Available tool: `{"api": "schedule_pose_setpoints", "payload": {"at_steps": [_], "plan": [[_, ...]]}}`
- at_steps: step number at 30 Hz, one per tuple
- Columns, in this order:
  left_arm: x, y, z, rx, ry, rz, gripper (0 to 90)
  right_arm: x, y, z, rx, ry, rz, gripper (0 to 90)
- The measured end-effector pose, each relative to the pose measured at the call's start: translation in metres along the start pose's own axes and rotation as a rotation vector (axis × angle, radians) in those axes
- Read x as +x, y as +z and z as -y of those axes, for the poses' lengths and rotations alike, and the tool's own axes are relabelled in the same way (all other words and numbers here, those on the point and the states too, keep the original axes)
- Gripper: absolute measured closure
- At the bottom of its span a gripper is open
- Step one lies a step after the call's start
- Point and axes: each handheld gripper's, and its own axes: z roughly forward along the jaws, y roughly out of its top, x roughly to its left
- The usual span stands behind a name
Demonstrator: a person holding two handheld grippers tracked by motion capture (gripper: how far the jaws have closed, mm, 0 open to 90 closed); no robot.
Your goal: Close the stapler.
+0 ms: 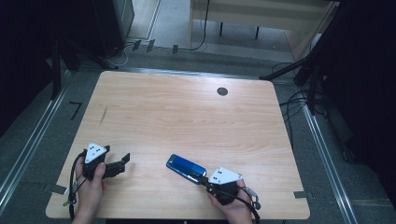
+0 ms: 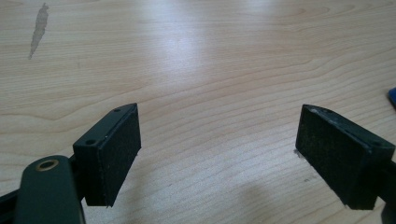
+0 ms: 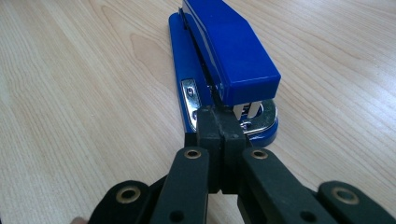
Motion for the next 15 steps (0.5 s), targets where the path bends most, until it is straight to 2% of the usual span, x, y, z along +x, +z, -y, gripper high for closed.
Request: {"api": "schedule_pose_setpoints", "payload": {"at_steps": [9,15], "plan": [[0.0003,0.0006,-0.0003,0.0,-0.006,-0.001,14.9,-0.0037,0.0041,-0.0021,-0.01,0.014,0.019,90.0],[-0.0006,0.0018,-0.0008,0.007,0.002,-0.004,15.0,-0.0053,0.0089,-0.0038,-0.029,0.047,0.058,90.0]]}}
